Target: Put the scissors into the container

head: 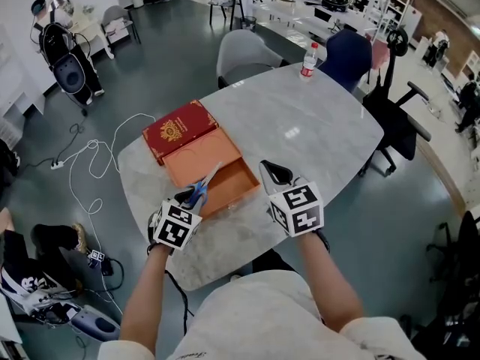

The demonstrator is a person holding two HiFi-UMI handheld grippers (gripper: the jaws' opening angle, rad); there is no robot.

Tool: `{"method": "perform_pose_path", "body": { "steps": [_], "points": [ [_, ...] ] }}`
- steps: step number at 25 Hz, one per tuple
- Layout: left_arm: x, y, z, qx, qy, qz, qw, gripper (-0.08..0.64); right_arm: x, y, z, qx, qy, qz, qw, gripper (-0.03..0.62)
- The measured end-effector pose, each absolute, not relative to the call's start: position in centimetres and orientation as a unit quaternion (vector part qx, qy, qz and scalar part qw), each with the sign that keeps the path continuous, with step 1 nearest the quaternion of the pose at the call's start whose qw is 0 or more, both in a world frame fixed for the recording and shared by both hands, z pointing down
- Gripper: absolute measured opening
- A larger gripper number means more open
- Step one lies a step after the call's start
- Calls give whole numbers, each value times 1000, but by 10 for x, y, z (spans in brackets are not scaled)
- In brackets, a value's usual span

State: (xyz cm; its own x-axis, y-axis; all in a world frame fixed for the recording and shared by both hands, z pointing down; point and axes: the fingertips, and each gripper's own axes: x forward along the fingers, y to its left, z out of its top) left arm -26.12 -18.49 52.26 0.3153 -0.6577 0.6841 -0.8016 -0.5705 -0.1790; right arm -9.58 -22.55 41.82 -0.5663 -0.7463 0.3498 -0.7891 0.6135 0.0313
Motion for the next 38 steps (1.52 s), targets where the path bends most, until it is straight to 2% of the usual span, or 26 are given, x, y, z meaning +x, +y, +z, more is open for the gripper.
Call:
{"method": "perform_pose_path", "body": {
  "steps": [38],
  "points": [
    [-228, -231, 620, 764, -351, 512, 174, 83, -92, -323, 483, 388, -894, 126, 185, 5]
  ]
}}
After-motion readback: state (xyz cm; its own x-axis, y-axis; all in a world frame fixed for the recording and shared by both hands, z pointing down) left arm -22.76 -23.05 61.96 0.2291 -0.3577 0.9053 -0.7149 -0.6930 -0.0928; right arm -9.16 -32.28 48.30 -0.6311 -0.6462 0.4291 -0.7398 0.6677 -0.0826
